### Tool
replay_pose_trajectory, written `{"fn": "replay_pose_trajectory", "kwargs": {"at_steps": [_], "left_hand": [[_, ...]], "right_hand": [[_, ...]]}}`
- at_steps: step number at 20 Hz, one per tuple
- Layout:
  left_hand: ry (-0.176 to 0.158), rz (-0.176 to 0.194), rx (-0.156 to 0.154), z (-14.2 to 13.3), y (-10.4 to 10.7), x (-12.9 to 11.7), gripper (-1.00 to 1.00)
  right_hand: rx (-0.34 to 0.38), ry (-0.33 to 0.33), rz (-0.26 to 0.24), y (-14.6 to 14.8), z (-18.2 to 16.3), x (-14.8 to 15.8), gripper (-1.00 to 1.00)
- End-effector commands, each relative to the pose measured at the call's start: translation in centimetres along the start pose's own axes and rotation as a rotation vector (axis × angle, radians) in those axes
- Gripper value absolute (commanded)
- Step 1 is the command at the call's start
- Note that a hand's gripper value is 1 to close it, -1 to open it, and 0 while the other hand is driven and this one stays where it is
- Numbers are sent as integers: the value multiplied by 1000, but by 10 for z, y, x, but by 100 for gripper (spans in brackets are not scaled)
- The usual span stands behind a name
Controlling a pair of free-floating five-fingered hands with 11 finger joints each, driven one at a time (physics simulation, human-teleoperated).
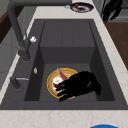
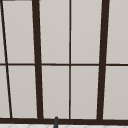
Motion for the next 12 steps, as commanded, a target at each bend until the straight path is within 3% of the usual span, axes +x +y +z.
{"fn": "replay_pose_trajectory", "kwargs": {"at_steps": [1, 12], "left_hand": [[45, 10, -48, -17, -8, -21, -100], [77, 3, -53, -52, -46, -94, -100]], "right_hand": [[0, 0, 0, 0, 0, 0, 0], [0, 0, 0, 0, 0, 0, 0]]}}
